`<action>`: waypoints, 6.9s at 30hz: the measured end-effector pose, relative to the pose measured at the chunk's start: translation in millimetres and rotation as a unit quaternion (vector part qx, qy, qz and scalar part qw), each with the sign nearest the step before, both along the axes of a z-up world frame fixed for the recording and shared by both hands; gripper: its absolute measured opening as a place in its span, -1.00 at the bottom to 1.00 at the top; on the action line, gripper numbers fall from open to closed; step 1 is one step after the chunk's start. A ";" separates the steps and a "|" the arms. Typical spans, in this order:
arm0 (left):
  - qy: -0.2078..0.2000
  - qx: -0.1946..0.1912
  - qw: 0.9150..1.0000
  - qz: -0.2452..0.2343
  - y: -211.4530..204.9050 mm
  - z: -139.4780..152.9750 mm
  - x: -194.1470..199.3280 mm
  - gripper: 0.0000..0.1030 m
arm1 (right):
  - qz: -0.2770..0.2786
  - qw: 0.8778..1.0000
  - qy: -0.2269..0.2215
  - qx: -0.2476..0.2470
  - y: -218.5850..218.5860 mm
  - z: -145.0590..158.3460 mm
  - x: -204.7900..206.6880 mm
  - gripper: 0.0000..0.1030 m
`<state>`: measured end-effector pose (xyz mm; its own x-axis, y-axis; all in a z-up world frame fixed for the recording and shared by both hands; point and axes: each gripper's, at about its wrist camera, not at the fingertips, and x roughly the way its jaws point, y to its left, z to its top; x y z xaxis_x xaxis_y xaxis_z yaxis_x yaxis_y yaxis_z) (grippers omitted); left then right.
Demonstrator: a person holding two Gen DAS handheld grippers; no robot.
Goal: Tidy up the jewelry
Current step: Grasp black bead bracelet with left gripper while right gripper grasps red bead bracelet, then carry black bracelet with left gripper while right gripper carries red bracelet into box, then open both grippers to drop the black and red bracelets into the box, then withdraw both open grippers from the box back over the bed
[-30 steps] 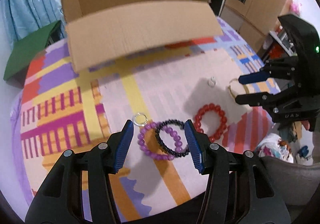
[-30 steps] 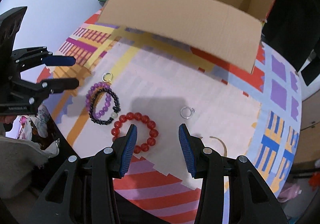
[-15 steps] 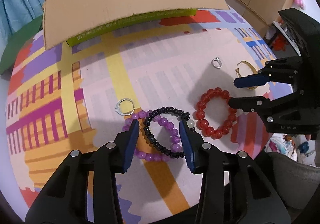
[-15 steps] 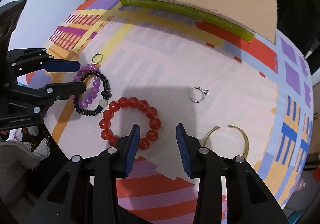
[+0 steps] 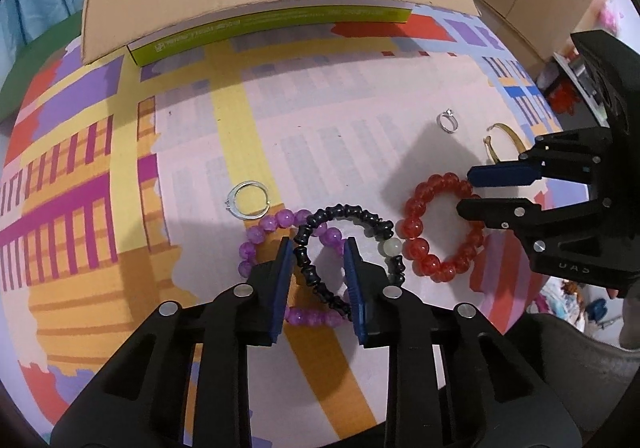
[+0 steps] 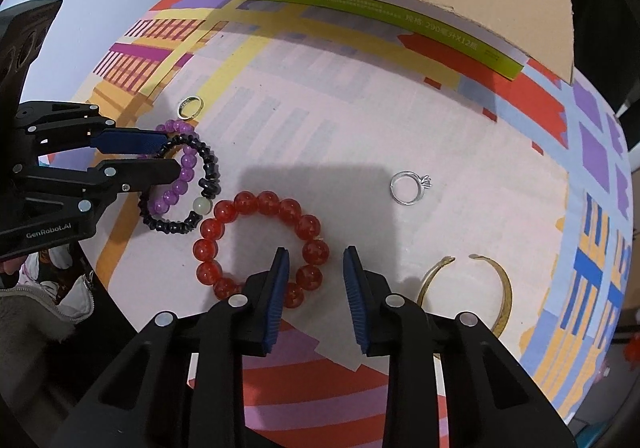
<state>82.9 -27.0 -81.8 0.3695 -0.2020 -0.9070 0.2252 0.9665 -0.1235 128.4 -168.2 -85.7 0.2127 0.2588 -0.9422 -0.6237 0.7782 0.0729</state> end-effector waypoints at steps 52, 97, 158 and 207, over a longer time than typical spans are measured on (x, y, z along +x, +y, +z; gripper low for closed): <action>-0.068 -0.006 0.998 -0.006 3.0 65.8 -7.3 -0.87 | 0.012 0.996 -0.068 0.052 -5.4 73.4 -19.7 -0.74; -0.189 0.074 0.979 -0.026 -0.9 198.6 110.1 -0.87 | 0.005 0.983 -0.172 0.063 4.8 207.7 92.9 -0.74; -0.126 0.087 0.988 0.035 31.5 153.2 209.9 -0.19 | -0.075 0.987 -0.128 0.054 20.7 161.8 197.6 -0.26; -0.118 0.046 0.992 -0.001 -6.9 127.4 32.4 -0.20 | -0.088 0.987 -0.108 0.077 -65.1 126.6 45.7 -0.26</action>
